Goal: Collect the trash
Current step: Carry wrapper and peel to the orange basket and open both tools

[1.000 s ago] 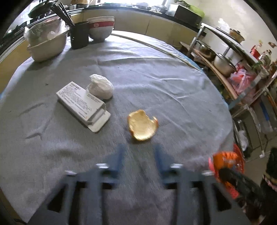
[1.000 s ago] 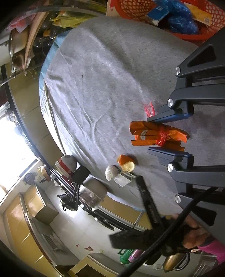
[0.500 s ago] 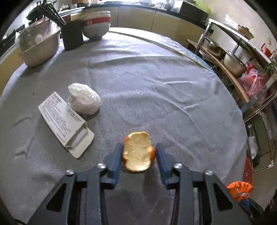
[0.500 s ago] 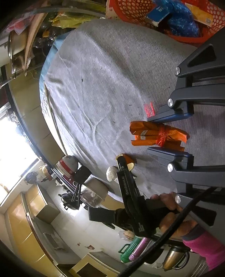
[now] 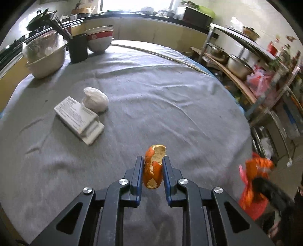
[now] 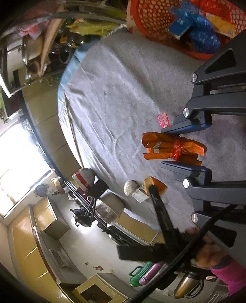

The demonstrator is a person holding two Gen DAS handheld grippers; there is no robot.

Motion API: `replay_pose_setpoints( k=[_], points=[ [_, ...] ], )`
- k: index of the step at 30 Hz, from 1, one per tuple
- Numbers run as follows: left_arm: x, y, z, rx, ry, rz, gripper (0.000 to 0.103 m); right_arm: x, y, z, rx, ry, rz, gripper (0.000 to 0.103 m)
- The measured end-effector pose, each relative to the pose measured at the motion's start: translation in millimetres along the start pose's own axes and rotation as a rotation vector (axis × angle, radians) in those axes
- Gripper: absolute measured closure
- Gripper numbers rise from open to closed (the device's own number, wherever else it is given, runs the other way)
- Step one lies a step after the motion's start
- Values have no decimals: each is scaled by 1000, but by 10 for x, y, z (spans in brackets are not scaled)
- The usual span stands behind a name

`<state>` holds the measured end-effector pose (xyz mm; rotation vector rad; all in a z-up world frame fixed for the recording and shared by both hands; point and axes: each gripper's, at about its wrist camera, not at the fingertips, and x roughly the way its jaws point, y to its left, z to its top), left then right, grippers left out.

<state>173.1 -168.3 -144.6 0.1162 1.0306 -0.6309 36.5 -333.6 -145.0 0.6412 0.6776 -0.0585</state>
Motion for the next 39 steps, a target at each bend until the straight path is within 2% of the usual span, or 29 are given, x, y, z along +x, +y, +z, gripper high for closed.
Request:
replay_pose_setpoints(
  k=[4, 9, 12, 25, 39],
  points=[
    [-167, -263, -165, 75, -19, -22, 82, -207, -146, -44, 26, -27, -25, 73],
    [-391, -499, -271, 110, -57, -59, 82, -535, -311, -103, 48, -67, -52, 73],
    [-537, -645, -327, 148, -91, -57, 82, -713, -360, -143, 44, -89, -57, 73],
    [-845, -1108, -489, 326, -186, 62, 82, -1026, -483, -185, 50, -137, -99, 73],
    [-840, -1364, -472, 394, -204, 86, 82, -1140, -612, -145, 70, -158, -139, 73]
  ],
)
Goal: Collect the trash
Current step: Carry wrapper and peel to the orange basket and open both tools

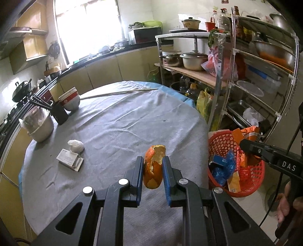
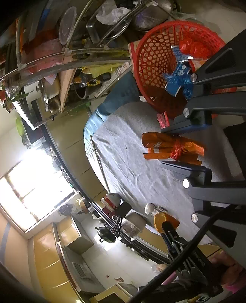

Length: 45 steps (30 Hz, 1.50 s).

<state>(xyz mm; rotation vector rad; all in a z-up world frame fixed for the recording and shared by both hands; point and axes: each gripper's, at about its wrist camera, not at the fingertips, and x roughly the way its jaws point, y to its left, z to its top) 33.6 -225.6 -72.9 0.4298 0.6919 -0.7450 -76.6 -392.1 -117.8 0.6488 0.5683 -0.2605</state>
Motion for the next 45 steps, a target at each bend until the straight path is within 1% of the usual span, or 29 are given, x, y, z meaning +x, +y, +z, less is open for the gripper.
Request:
replay_pose_setpoints(
  k=[9, 25, 34, 39, 45],
  points=[
    [61, -199, 72, 47, 3, -12, 82, -78, -126, -5, 21, -5, -10, 73],
    [192, -690, 182, 129, 22, -34, 82, -296, -568, -33, 83, -14, -55, 72],
    [286, -971, 226, 164, 37, -53, 82, -418, -822, -27, 110, -38, -72, 72],
    [341, -1117, 247, 185, 46, -72, 82, -506, -979, -31, 132, -55, -89, 72],
    [461, -1319, 333, 195, 60, -142, 82, -598, -1173, -32, 170, -72, -117, 72]
  ],
)
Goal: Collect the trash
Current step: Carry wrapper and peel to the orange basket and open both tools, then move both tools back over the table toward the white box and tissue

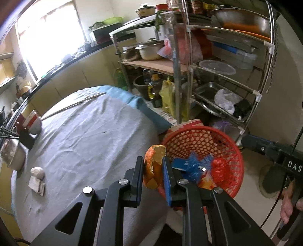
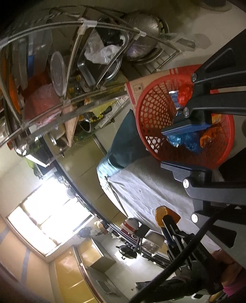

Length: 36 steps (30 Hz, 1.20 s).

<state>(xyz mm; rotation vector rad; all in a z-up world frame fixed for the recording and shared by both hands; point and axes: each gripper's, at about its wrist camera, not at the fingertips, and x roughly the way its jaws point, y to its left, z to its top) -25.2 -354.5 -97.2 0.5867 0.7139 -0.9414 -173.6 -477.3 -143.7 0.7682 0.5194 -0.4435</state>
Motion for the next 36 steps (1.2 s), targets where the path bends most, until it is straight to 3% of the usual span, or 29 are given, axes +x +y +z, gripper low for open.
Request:
replay_pose_setpoints(
  k=[7, 9, 12, 14, 20, 30, 33, 34, 36],
  points=[
    [138, -225, 150, 6, -10, -201, 78, -80, -156, 17, 31, -19, -36, 72],
    [169, -279, 167, 11, -5, -266, 65, -100, -185, 23, 37, -25, -47, 72],
    [150, -300, 156, 17, -17, -283, 45, -132, -204, 26, 38, -35, -58, 72],
    [113, -271, 130, 18, -26, -289, 42, -139, -200, 37, 39, -39, -62, 72],
    [56, 38, -31, -22, 14, -215, 41, -104, 9, 46, 3, -34, -50, 71],
    [-331, 801, -459, -93, 6, 71, 32, 178, 681, -45, -78, 27, -4, 69],
    [-443, 996, -583, -111, -2, 132, 31, 293, 931, -127, -108, 57, 10, 60],
    [-473, 1041, -621, -116, -4, 149, 31, 313, 992, -148, -115, 62, 13, 46],
    [-534, 1152, -706, -124, -9, 180, 31, 342, 1136, -200, -135, 60, 23, 41]
  ],
)
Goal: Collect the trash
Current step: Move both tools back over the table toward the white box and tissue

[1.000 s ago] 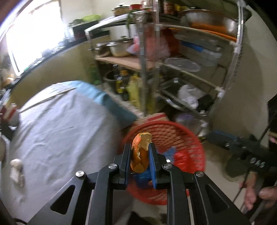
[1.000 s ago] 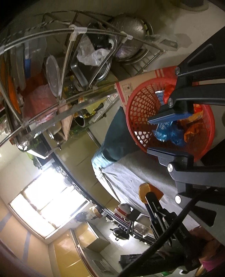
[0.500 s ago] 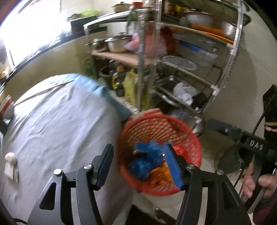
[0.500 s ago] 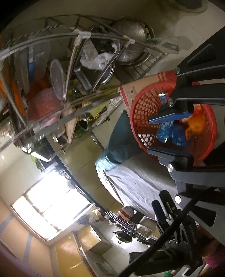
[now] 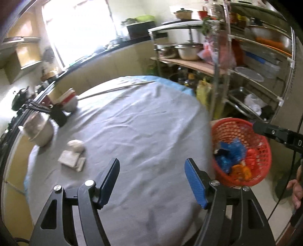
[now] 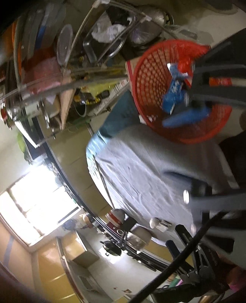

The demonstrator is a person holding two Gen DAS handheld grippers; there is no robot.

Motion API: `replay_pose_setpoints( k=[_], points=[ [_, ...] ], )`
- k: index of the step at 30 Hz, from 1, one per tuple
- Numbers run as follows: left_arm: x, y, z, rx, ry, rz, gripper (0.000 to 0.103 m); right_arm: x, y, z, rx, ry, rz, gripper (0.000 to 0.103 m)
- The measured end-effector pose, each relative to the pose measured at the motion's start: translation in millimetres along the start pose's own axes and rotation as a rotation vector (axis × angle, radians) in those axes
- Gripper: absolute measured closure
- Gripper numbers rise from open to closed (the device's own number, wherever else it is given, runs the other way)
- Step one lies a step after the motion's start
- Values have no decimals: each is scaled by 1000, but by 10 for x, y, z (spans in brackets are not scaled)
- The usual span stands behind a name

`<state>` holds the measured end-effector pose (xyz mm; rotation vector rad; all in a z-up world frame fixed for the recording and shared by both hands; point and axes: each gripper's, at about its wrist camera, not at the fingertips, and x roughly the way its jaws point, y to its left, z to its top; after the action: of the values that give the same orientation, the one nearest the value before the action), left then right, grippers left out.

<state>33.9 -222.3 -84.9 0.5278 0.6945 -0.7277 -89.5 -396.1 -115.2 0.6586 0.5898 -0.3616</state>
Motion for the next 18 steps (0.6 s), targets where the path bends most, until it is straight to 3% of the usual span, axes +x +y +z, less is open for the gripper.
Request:
replay_pose_setpoints(
  k=[8, 18],
  points=[
    [-162, 410, -256, -46, -20, 73, 31, 228, 615, -104, -107, 37, 19, 41],
    [-218, 739, -423, -125, -3, 107, 31, 331, 982, -235, -179, 72, 30, 41]
  ],
)
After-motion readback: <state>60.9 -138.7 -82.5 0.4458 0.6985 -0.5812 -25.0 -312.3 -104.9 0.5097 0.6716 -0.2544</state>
